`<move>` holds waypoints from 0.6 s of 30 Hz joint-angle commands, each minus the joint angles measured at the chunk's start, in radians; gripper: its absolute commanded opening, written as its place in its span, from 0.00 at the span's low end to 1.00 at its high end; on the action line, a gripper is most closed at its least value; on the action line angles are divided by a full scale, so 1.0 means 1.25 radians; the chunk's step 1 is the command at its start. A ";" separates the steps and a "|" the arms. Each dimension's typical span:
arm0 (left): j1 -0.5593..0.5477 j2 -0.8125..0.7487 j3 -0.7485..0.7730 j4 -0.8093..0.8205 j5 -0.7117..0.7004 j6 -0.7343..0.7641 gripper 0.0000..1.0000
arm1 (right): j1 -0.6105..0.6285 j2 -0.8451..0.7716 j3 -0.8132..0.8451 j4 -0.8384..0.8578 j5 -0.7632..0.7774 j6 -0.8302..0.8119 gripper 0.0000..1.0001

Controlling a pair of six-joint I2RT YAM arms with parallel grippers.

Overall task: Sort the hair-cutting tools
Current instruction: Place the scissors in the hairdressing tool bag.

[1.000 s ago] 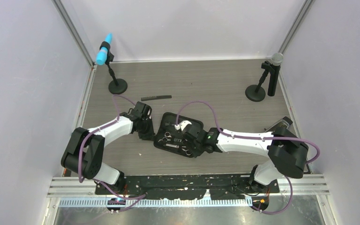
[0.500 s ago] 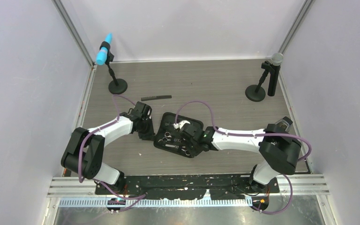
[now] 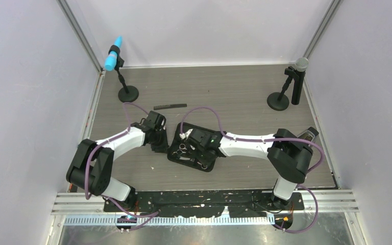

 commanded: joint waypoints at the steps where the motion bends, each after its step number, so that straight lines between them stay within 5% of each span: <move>1: -0.022 -0.003 -0.029 -0.018 0.036 -0.011 0.07 | 0.003 0.033 0.035 0.146 0.000 0.003 0.19; 9: -0.022 -0.015 -0.032 -0.035 0.026 -0.029 0.07 | -0.002 -0.075 -0.025 0.111 0.063 0.070 0.23; 18: -0.043 -0.065 -0.069 -0.072 0.067 -0.063 0.08 | -0.083 -0.271 -0.150 0.093 0.156 0.211 0.47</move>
